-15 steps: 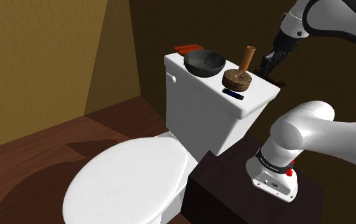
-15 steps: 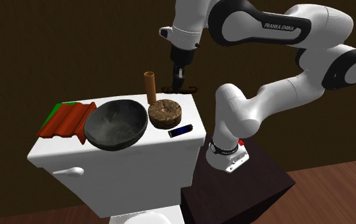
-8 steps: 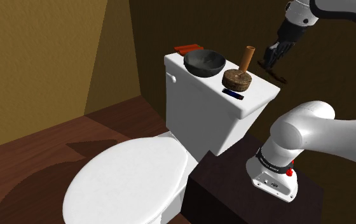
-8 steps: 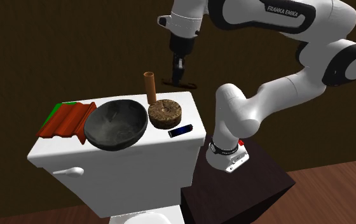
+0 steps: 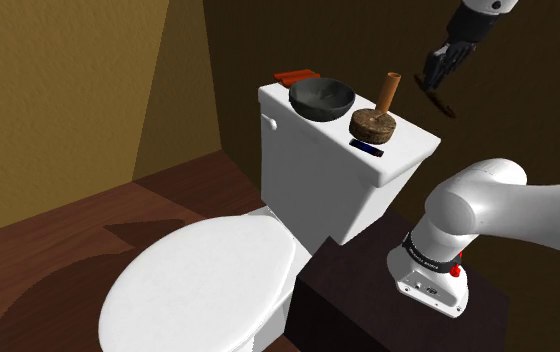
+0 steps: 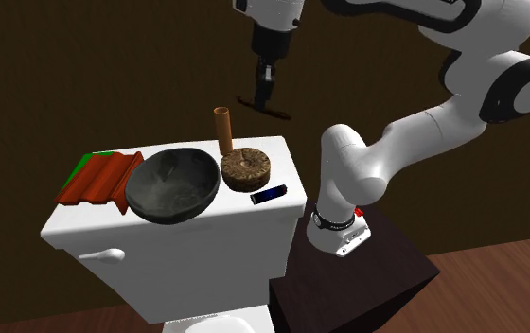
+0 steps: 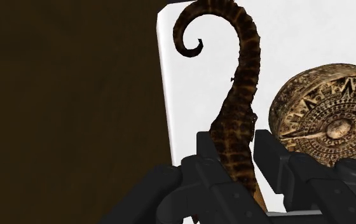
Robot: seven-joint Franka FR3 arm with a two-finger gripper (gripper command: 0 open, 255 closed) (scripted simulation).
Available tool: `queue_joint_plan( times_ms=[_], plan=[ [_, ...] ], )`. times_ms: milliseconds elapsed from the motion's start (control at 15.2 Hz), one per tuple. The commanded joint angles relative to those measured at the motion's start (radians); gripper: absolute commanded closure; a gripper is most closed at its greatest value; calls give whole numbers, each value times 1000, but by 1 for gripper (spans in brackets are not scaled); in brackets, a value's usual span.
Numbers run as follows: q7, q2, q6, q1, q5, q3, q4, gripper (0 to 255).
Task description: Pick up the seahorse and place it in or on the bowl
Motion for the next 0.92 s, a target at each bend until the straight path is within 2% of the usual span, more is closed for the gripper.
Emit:
queue_joint_plan(
  times_ms=[0, 198, 858],
  plan=[
    [-4, 19, 15, -1, -9, -5, 47, 255],
    [-12, 42, -8, -7, -2, 1, 93, 255],
    [167, 303, 129, 32, 113, 176, 202, 255]
  ],
)
